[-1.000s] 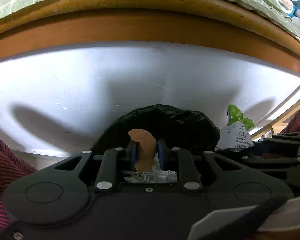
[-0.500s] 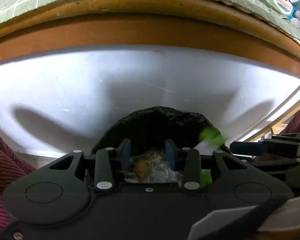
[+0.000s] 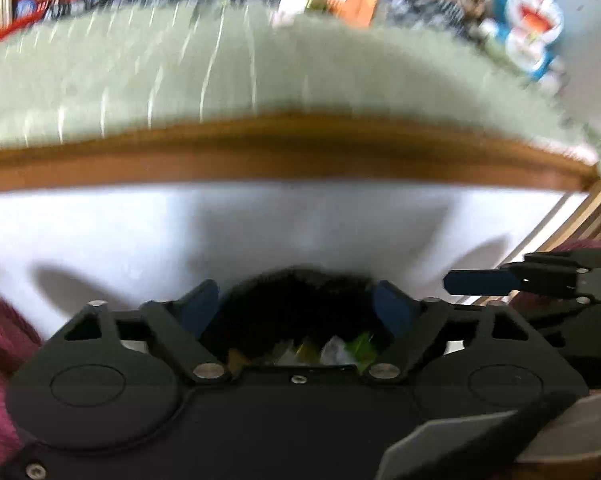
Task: Collect trash
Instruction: 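Open the left tool over the bin while the right tool releases the paper bundle, then raise both open tools back over the bed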
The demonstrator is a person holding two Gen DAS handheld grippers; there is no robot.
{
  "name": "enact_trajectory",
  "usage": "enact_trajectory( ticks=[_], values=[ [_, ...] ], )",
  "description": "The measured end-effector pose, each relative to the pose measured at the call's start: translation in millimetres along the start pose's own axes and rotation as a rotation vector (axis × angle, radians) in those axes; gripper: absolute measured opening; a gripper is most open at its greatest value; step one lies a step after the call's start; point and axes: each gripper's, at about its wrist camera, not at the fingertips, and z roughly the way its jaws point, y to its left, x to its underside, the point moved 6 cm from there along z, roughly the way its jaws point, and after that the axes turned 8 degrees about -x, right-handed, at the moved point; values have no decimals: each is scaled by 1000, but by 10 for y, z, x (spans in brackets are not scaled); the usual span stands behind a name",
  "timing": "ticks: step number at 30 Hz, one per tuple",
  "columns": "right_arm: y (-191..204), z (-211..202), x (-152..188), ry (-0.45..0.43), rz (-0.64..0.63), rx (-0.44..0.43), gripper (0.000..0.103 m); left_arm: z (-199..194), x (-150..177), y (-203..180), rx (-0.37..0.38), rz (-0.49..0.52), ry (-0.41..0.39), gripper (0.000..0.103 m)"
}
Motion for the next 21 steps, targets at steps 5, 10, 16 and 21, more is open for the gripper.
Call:
enact_trajectory(
  ticks=[5, 10, 16, 21],
  values=[
    [138, -346, -293, -88, -91, -23, 72, -399, -366, 32, 33, 19, -124, 88],
    [61, -581, -670, -188, -145, 27, 79, -653, -852, 114, 30, 10, -252, 92],
    [-196, -687, -1161, -295, -155, 140, 85, -534, -1460, 338, -75, -38, -340, 93],
    [-522, -612, -1638, -347, -122, 214, 94, -209, -1954, 548, -118, -75, -362, 94]
  ],
)
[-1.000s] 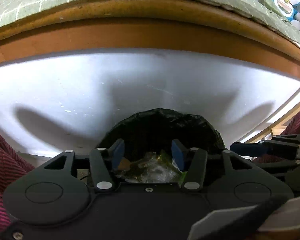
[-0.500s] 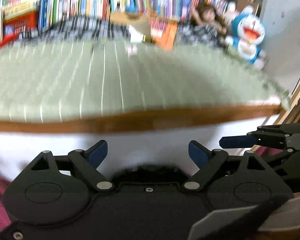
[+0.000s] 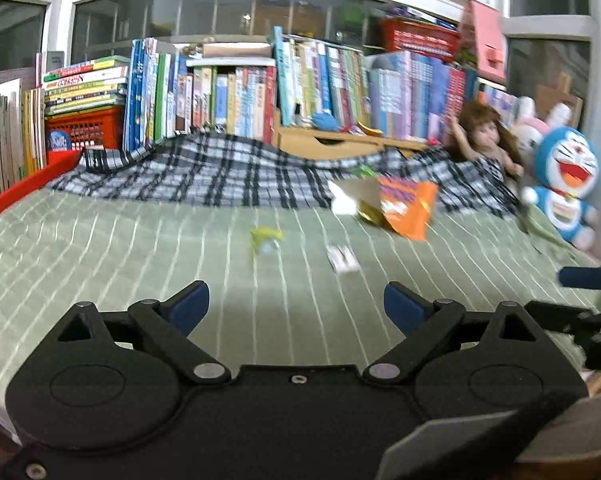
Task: Collect trash
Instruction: 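Raise both open tools back over the bed, then grasp the gold foil wrapper with the left tool while the right grasps the orange Potato Sticks box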
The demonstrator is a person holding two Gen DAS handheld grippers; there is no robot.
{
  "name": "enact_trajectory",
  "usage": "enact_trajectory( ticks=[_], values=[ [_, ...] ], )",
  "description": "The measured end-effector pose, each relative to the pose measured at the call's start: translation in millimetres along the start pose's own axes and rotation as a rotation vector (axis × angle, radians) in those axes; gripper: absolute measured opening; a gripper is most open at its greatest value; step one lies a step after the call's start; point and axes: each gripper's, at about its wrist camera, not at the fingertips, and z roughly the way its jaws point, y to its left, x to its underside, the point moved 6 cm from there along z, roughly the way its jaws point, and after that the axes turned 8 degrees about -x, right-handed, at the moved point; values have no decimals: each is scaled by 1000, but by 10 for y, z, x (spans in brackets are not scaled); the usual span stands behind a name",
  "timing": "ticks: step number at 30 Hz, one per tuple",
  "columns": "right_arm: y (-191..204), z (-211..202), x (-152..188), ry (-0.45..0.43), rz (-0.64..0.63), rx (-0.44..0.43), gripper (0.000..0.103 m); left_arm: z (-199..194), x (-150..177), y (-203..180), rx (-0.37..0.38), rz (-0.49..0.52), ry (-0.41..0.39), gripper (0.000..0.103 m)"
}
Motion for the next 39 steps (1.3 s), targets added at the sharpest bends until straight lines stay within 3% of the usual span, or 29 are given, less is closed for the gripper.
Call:
enact_trajectory(
  ticks=[3, 9, 17, 21, 30, 39],
  values=[
    [-209, 235, -201, -27, 32, 21, 102, 363, -149, 65, -35, -19, -4, 94],
    [-466, 785, -488, -70, 24, 39, 103, 1105, -292, 89, -68, -54, 33, 94],
    [-544, 1601, -532, -1, -22, 57, 103, 1759, -242, 12, -81, -4, 70, 94],
    [-561, 1876, -521, 40, -35, 44, 103, 1928, -207, 19, -64, -39, 112, 94],
    [-702, 2132, -600, 28, 26, 34, 103, 2131, -182, 89, -56, -78, 171, 94],
    [-930, 2045, -578, -7, 79, 14, 103, 2156, -183, 66, -38, -81, 166, 94]
  ],
)
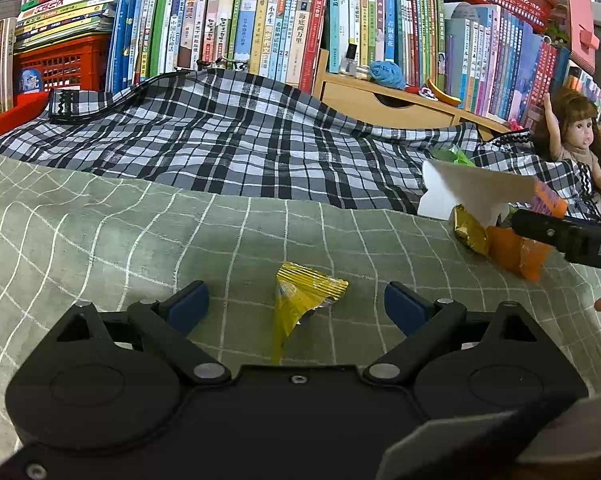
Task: Collect trash
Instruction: 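Grasp the gold foil wrapper with the left tool while the right grasps the orange Potato Sticks box, then carry the foil wrapper and Potato Sticks box down into the black bin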
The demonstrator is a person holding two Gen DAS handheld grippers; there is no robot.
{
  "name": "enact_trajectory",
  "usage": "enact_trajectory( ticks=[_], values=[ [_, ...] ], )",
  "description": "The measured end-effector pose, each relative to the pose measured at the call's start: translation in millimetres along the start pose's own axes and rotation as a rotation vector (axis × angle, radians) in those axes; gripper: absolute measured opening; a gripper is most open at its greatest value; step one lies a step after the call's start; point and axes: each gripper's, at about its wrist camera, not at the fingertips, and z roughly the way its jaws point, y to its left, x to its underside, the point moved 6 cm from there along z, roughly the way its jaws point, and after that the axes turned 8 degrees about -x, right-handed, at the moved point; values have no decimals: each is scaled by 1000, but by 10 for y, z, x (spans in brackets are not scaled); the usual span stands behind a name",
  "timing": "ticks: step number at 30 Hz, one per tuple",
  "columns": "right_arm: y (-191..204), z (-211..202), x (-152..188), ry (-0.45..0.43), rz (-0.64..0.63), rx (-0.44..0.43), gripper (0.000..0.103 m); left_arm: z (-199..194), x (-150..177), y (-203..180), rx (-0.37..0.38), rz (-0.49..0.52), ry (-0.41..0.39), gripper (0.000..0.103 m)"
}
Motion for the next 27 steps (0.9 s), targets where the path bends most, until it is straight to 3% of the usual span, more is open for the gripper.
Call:
enact_trajectory(
  ticks=[5, 9, 12, 16, 18, 27],
  values=[
    [13, 61, -14, 11, -22, -18, 103, 9, 12, -41, 5, 11, -4, 94],
    [-14, 193, 13, 33, 39, -46, 103, 13, 13, -38, 10, 11, -1, 90],
    [-43, 283, 41, 60, 73, -43, 103, 9, 5, -12, 17, -3, -4, 78],
    [-42, 270, 56, 56, 113, -63, 103, -21, -8, 31, -1, -4, -17, 45],
    [-34, 228, 48, 46, 132, -69, 94, -36, -10, 49, -2, -2, -21, 35],
    [82, -174, -6, -38, 125, -107, 93, -240, 27, -21, 22, 22, -51, 35]
  ],
)
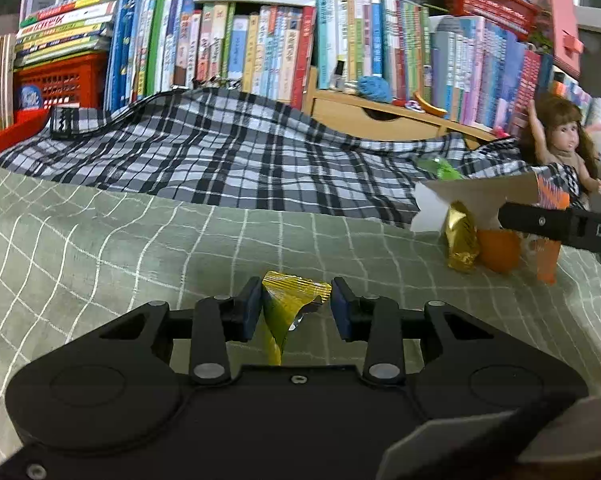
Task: Collect trash
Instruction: 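Carry the foil wrapper and Potato Sticks box down into the black bin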
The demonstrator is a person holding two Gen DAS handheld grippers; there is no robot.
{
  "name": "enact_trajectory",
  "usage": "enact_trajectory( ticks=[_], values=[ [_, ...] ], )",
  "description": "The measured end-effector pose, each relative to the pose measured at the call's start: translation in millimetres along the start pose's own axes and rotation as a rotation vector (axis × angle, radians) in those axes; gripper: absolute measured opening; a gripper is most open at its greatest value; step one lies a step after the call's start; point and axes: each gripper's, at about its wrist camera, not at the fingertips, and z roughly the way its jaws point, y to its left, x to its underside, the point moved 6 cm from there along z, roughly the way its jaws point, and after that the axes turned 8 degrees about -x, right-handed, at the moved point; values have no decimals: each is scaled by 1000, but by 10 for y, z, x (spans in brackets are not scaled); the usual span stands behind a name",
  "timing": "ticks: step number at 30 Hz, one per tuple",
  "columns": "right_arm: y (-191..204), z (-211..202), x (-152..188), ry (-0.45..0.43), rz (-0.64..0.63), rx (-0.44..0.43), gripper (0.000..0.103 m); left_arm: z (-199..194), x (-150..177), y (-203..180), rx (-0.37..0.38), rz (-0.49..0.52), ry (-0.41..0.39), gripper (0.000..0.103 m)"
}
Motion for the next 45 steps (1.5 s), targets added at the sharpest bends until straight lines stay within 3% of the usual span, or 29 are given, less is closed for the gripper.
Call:
enact_trajectory(
  ticks=[18, 28, 34, 45],
  values=[
    [365, -873, -402, -148, -95, -9, 93, -745, -69, -141, 33, 23, -46, 35],
    [618, -1379, -504, -193, -142, -14, 93, -1261, 49, -172, 60, 41, -65, 35],
    [705, -1748, -361, -205, -135, -49, 93, -1576, 186, -206, 97, 31, -68, 35],
    [903, -2331, 270, -169, -105, -138, 93, -2124, 616, -226, 162, 31, -65, 35]
  ],
)
